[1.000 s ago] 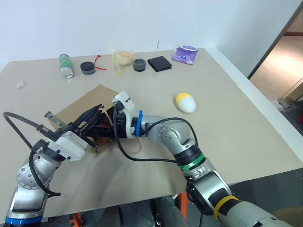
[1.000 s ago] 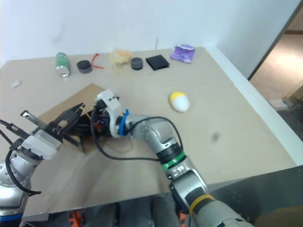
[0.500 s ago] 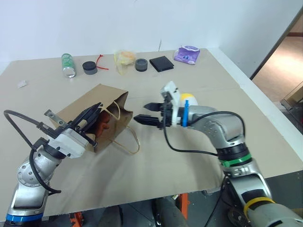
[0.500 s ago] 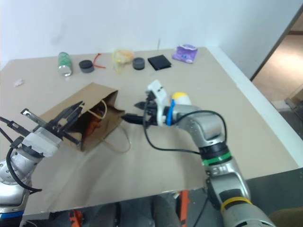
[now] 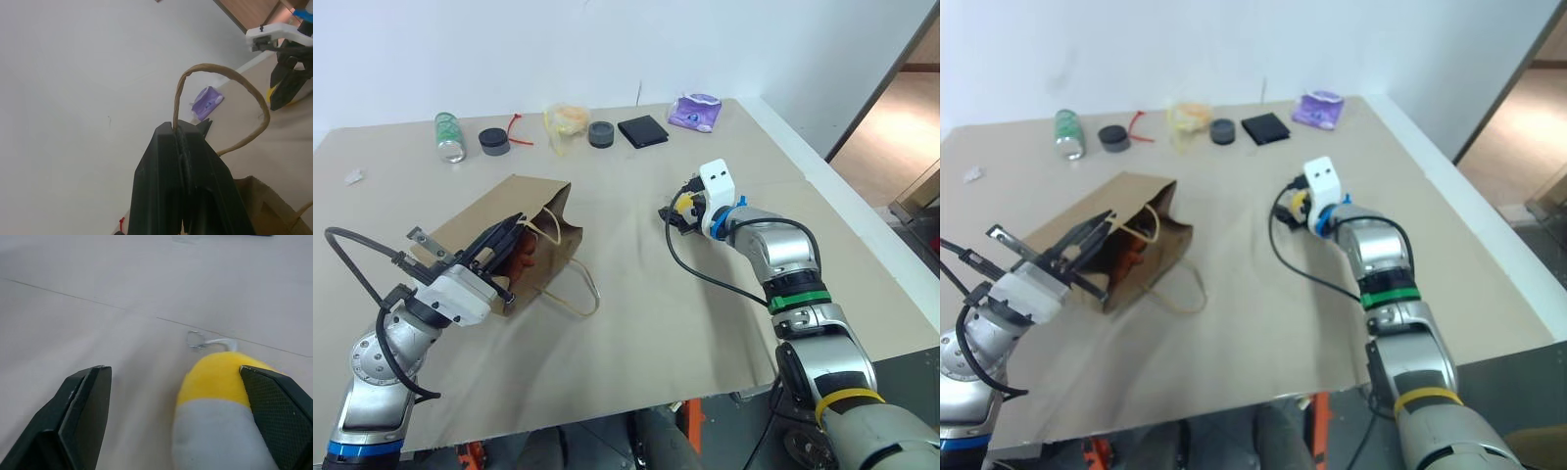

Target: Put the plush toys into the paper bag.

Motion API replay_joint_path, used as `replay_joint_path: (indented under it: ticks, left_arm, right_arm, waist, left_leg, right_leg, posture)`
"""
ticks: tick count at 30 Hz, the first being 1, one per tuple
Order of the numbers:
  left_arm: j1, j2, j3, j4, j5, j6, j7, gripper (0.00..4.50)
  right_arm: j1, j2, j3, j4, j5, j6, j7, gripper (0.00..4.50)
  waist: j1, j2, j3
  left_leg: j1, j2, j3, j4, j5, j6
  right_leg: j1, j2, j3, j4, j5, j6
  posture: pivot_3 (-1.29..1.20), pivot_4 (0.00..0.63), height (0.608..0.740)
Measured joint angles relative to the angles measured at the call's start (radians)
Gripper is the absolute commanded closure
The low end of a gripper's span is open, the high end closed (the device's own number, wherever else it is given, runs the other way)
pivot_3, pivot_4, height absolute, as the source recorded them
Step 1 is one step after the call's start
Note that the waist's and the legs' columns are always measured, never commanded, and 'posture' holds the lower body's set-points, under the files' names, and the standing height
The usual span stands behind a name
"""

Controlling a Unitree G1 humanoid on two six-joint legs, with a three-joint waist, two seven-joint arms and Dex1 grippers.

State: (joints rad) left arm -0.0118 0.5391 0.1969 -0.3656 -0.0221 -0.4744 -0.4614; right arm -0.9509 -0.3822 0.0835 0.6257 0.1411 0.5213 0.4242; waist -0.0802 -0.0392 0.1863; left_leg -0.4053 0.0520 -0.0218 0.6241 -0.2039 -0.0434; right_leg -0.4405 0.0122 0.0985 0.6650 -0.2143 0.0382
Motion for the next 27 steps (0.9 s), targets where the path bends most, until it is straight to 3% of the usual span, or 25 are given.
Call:
replay_joint_path:
  ticks: [1, 4, 8, 9, 14, 16, 19, 22, 27]
  left_arm:
    - [0.002, 0.0, 0.0, 0.0, 0.0, 0.0, 0.0, 4.5]
    - [0.003, 0.0, 0.0, 0.0, 0.0, 0.0, 0.0, 4.5]
    - [0.003, 0.0, 0.0, 0.0, 0.0, 0.0, 0.0, 4.5]
    - [0.003, 0.0, 0.0, 0.0, 0.0, 0.0, 0.0, 4.5]
    - [0.0, 0.0, 0.0, 0.0, 0.0, -0.001, 0.0, 4.5]
    - [-0.001, 0.0, 0.0, 0.0, -0.001, -0.001, 0.0, 4.5]
    - [-0.01, -0.001, -0.004, 0.001, -0.001, -0.001, -0.001, 4.5]
    - [-0.015, -0.001, -0.004, 0.001, -0.002, -0.001, -0.001, 4.5]
    - [-0.015, -0.001, -0.003, 0.002, -0.003, 0.0, -0.001, 4.5]
  right_arm:
    - [-0.002, 0.0, 0.0, 0.016, -0.015, -0.013, -0.007, 0.85]
    - [-0.007, -0.001, 0.001, 0.052, -0.06, -0.051, -0.019, 2.49]
    - [-0.012, -0.006, 0.001, 0.091, -0.107, -0.092, -0.029, 4.29]
    - [-0.015, -0.006, 0.001, 0.097, -0.111, -0.096, -0.03, 4.46]
    - [-0.028, -0.005, -0.023, 0.127, -0.109, -0.118, -0.032, 4.46]
    - [-0.014, 0.005, -0.089, 0.097, -0.039, -0.122, 0.028, 4.46]
    - [0.039, 0.04, -0.176, -0.089, 0.171, -0.001, 0.194, 4.46]
    - [0.121, 0.0, -0.167, -0.332, 0.323, 0.18, 0.345, 4.46]
    - [0.291, -0.001, -0.108, -0.622, 0.494, 0.415, 0.422, 4.46]
  waist:
    - [0.0, 0.0, 0.0]
    - [0.0, 0.0, 0.0]
    - [0.0, 0.0, 0.0]
    - [0.0, 0.0, 0.0]
    - [0.002, 0.0, 0.0]
    - [0.002, 0.0, 0.0]
    - [-0.002, 0.001, 0.0]
    - [0.001, 0.001, 0.0]
    - [0.003, 0.001, 0.0]
  left_leg:
    - [0.0, 0.0, 0.0, 0.0, 0.0, 0.0]
    - [0.0, 0.0, 0.001, 0.001, 0.0, 0.0]
    - [0.001, 0.0, 0.001, 0.001, 0.0, 0.0]
    - [0.001, 0.0, 0.001, 0.001, 0.0, 0.0]
    - [0.001, 0.0, 0.001, 0.002, 0.0, 0.0]
    - [0.0, 0.0, 0.001, 0.002, 0.0, 0.0]
    - [0.0, 0.0, 0.001, 0.001, 0.0, 0.0]
    - [0.0, 0.0, 0.0, 0.0, 0.0, 0.0]
    - [0.0, 0.0, 0.0, 0.001, -0.001, 0.001]
  right_leg:
    - [0.0, 0.0, 0.0, 0.0, 0.0, 0.0]
    - [0.0, 0.0, 0.001, 0.0, 0.001, 0.001]
    - [0.0, 0.0, 0.001, 0.0, 0.001, 0.001]
    - [0.0, 0.0, 0.001, 0.0, 0.001, 0.001]
    - [0.001, 0.0, 0.001, 0.0, 0.001, 0.001]
    - [0.001, 0.0, 0.002, 0.0, 0.002, 0.002]
    - [0.0, 0.001, 0.003, 0.0, 0.002, 0.002]
    - [0.0, 0.0, 0.001, 0.0, 0.0, 0.001]
    - [0.0, 0.0, 0.001, 0.0, -0.001, 0.001]
  posture:
    - [0.0, 0.15, 0.74]
    - [0.0, 0.15, 0.74]
    - [0.0, 0.15, 0.74]
    - [0.0, 0.15, 0.74]
    - [0.0, 0.15, 0.74]
    - [0.0, 0.15, 0.74]
    - [0.0, 0.15, 0.74]
    - [0.0, 0.15, 0.74]
    - [0.0, 0.15, 0.74]
